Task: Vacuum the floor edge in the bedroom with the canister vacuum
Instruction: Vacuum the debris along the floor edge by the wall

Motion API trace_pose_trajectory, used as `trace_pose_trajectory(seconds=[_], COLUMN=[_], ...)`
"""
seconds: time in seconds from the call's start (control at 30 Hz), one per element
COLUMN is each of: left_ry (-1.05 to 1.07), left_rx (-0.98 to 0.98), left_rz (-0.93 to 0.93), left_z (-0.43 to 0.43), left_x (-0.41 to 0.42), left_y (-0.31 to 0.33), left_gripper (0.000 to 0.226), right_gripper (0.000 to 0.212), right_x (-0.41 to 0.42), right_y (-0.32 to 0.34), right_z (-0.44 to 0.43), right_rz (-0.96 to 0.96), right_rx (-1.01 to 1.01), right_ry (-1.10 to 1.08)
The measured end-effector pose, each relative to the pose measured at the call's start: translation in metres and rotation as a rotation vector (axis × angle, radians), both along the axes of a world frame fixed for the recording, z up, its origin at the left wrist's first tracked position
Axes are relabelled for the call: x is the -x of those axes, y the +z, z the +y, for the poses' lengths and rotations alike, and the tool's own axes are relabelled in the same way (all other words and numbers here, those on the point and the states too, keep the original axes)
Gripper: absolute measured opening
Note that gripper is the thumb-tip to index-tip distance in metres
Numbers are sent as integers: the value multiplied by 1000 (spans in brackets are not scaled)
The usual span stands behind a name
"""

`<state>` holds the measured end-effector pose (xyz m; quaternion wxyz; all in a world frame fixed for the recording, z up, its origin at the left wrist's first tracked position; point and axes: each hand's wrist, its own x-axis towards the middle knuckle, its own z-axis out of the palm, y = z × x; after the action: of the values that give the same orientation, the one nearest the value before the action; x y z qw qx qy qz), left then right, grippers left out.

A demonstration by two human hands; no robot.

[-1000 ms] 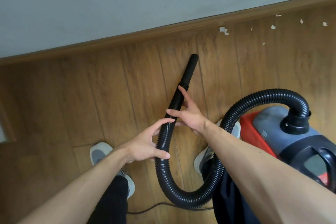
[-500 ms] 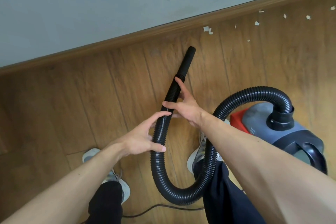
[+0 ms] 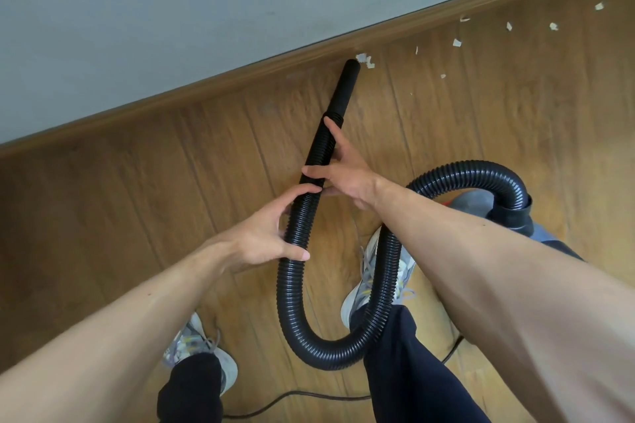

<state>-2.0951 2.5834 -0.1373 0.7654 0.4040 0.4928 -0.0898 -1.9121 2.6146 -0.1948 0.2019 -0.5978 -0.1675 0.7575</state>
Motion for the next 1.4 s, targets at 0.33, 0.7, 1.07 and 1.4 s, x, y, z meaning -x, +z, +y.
trace_pose_trajectory(seconds=[0.33, 0.7, 1.07, 1.4], left_ry=[-62, -128, -162, -216], left_rx=[-27, -28, -70, -58], left_rz=[17, 35, 24, 22], left_z=[17, 26, 41, 47], left_x=[-19, -39, -69, -91], left_y=[2, 2, -5, -9], left_gripper=[98, 98, 100, 102], right_gripper=[102, 101, 102, 99], right_x=[-18, -42, -73, -97], right_y=[3, 3, 1, 2], right_z=[13, 11, 21, 16], right_rz=[29, 25, 11, 14], right_rx=[-3, -13, -23, -16], right_ry=[-22, -71, -120, -185])
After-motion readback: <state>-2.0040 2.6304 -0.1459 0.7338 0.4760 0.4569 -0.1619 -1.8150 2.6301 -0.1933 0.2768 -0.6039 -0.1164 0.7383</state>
